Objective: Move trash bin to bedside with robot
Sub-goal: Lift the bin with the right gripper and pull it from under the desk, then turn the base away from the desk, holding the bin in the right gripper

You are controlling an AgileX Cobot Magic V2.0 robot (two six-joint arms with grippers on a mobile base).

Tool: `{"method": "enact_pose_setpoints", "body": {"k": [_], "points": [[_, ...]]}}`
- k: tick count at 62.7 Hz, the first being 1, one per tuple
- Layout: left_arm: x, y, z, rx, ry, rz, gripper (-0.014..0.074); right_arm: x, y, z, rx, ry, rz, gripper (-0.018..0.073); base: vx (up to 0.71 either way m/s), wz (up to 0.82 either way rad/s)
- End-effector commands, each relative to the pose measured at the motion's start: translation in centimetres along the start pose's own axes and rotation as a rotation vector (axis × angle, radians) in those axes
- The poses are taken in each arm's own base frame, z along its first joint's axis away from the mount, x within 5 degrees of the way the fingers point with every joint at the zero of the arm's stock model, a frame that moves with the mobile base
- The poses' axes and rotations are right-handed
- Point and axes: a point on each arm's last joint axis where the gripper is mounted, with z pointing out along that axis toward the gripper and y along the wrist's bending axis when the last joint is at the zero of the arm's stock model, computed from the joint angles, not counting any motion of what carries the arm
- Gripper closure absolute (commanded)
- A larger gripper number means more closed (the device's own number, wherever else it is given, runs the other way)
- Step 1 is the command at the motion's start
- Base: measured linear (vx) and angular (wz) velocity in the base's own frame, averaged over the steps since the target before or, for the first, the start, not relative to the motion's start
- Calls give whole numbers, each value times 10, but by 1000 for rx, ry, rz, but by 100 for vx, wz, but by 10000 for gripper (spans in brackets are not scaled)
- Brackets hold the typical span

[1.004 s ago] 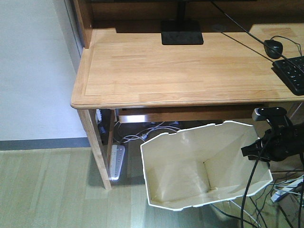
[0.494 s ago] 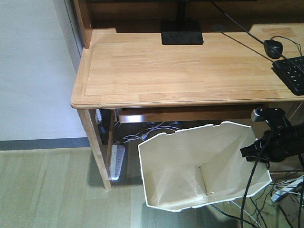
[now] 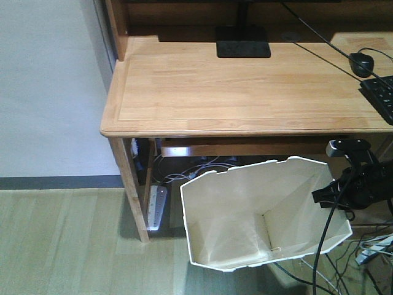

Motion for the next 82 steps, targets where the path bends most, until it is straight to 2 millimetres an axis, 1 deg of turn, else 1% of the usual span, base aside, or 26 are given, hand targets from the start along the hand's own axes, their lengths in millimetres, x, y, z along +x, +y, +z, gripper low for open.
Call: {"method": "enact_pose_setpoints", "body": {"k": [1, 27, 61, 82], "points": [[2, 0, 1, 7, -53, -17, 602, -13, 11, -18, -80, -73, 54, 565, -4, 16], [2, 0, 1, 7, -53, -17, 602, -13, 11, -18, -80, -73, 54, 565, -6, 32], [2, 0, 1, 7, -53, -17, 602, -13, 11, -18, -82, -72, 54, 565, -7, 67], [2, 0, 1, 7, -53, -17, 602, -13, 11, -18, -82, -72, 54, 565, 0, 56]]}}
